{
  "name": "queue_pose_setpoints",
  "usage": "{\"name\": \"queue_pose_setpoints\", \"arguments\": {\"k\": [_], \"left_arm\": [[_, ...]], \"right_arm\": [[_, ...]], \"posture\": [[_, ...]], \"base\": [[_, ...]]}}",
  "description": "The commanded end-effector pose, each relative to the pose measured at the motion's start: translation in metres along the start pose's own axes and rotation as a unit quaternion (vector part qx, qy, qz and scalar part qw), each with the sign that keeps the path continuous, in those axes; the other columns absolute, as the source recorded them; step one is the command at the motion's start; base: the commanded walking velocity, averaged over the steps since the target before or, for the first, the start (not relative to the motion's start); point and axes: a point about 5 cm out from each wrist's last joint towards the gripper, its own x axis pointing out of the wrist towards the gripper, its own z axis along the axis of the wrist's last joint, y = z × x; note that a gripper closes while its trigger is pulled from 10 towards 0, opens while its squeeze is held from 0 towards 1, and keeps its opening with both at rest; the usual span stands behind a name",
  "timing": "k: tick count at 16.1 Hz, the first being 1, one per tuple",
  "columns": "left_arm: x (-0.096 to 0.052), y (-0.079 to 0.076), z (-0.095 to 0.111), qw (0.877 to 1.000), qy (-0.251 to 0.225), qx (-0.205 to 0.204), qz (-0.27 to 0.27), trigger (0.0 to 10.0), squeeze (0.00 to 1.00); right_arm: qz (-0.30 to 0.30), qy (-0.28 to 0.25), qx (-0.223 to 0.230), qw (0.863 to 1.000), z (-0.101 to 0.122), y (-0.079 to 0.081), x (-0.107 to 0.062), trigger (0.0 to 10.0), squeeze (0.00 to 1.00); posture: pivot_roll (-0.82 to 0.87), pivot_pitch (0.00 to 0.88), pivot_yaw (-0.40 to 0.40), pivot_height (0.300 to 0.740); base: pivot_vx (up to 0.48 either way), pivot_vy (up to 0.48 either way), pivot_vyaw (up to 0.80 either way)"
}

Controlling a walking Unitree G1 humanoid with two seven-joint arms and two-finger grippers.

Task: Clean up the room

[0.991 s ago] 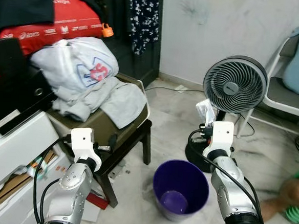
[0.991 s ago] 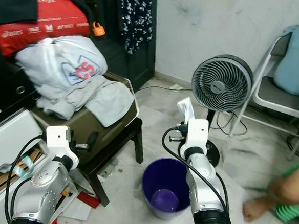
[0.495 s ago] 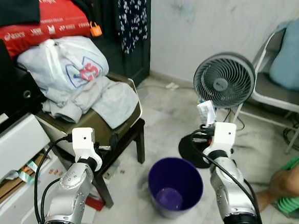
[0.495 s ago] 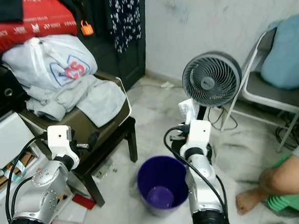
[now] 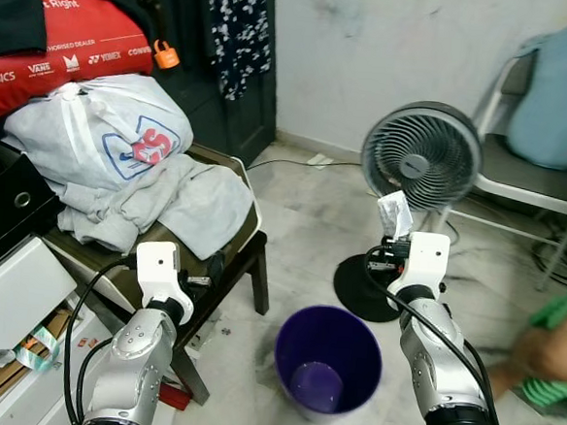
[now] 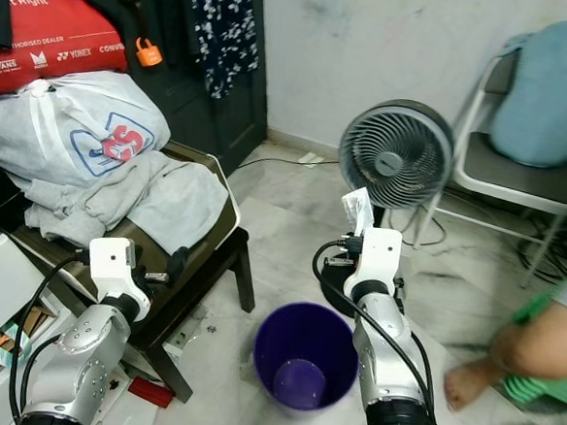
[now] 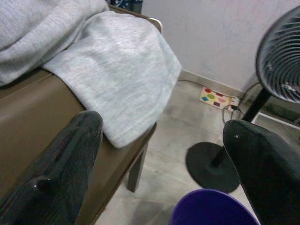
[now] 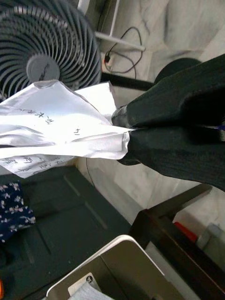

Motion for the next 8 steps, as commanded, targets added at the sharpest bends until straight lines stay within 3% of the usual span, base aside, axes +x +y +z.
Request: {"name": "queue_pose_setpoints", "arguments": {"k": [1,8], "left_arm": [[-0.0004,0.0022,0.0026,1.0,-0.001,0.003,0.002,10.0,0.0],[0.0005,0.0023,0.0034,1.0,-0.005,0.003,0.003,10.0,0.0]], "right_arm": [[-0.001,-0.006,0.0,1.0,0.0033,0.0009,0.0004,10.0,0.0],[-0.001,-0.011,-0.004,1.0,0.0055,0.0001,0.0019,10.0,0.0]], "posture": [[-0.11,0.0,0.072,0.74],[-0.11,0.0,0.071,0.74]], "base": [[0.292,0.0,0.0],[0.261,0.0,0.0]]}}
